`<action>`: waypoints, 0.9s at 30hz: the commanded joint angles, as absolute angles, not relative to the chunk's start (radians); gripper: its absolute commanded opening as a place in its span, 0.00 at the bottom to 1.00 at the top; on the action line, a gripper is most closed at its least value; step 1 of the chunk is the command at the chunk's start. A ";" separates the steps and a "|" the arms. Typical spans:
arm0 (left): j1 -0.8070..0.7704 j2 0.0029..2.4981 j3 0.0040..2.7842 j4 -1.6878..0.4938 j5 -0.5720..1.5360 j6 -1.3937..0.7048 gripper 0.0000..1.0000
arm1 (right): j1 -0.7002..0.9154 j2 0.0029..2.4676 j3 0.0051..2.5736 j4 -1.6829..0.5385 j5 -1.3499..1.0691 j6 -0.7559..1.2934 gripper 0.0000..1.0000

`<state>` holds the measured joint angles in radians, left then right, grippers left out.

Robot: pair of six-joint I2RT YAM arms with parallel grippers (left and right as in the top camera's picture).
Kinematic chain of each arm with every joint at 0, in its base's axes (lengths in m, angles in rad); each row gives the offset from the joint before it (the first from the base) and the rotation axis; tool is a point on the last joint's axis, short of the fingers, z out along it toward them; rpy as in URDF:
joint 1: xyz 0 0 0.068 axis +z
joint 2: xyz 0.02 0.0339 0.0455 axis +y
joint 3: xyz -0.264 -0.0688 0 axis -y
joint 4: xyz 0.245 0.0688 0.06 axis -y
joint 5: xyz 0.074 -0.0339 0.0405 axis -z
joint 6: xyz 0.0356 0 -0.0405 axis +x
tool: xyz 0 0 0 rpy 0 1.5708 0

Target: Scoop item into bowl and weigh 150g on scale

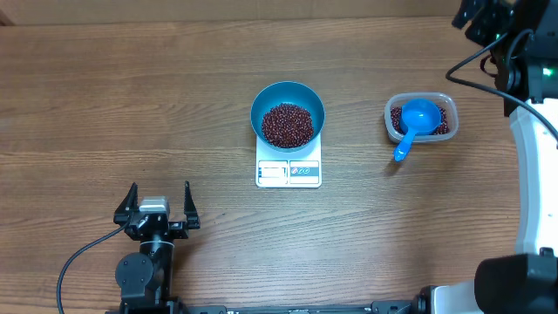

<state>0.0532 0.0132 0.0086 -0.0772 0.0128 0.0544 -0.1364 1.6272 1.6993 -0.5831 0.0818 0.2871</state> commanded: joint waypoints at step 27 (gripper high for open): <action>0.060 0.004 0.005 -0.078 0.001 0.064 0.99 | -0.046 1.020 0.732 0.050 0.008 0.091 1.00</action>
